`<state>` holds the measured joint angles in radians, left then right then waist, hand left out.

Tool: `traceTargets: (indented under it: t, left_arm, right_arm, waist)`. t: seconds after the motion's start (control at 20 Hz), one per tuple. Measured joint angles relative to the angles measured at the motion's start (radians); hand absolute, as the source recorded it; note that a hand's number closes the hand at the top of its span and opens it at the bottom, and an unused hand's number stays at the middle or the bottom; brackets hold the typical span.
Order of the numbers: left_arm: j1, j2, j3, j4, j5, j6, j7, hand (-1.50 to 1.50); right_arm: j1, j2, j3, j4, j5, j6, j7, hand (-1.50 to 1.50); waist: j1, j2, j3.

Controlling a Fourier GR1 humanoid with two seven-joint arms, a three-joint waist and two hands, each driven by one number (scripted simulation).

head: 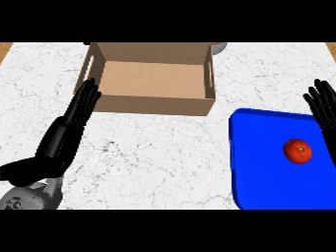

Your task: Pick the tomato from the tray and place it in the cardboard box

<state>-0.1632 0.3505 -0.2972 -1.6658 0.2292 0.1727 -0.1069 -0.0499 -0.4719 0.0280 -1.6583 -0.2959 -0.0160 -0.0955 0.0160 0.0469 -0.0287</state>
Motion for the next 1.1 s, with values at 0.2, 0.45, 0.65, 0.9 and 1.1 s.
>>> traceTargets:
  t: [0.2,0.45,0.65,0.9,1.1]
  left_arm:
    - [0.034,0.060,0.057,0.081,-0.049,0.043,0.026,0.00]
    - [0.077,0.155,0.122,0.181,-0.111,0.096,0.084,0.00]
    - [0.088,0.189,0.150,0.240,-0.142,0.129,0.117,0.00]
    - [0.079,0.214,0.169,0.284,-0.156,0.131,0.139,0.00]
    - [0.067,0.210,0.165,0.305,-0.172,0.139,0.146,0.00]
  right_arm:
    - [-0.013,-0.040,0.005,0.077,-0.069,0.161,-0.035,-1.50]
    - [-0.046,-0.202,0.037,0.065,0.059,0.323,-0.140,-1.50]
    - [-0.003,-0.250,0.057,0.196,0.117,0.453,-0.357,-1.50]
    - [-0.008,-0.279,0.048,0.371,0.116,0.550,-0.571,-1.50]
    - [-0.071,-0.334,0.057,0.461,0.210,0.490,-0.672,-1.50]
  waist:
    - [0.012,-0.021,0.021]
    - [0.044,-0.031,0.028]
    - [0.032,-0.022,0.037]
    - [0.031,-0.020,0.041]
    - [0.040,-0.021,0.041]
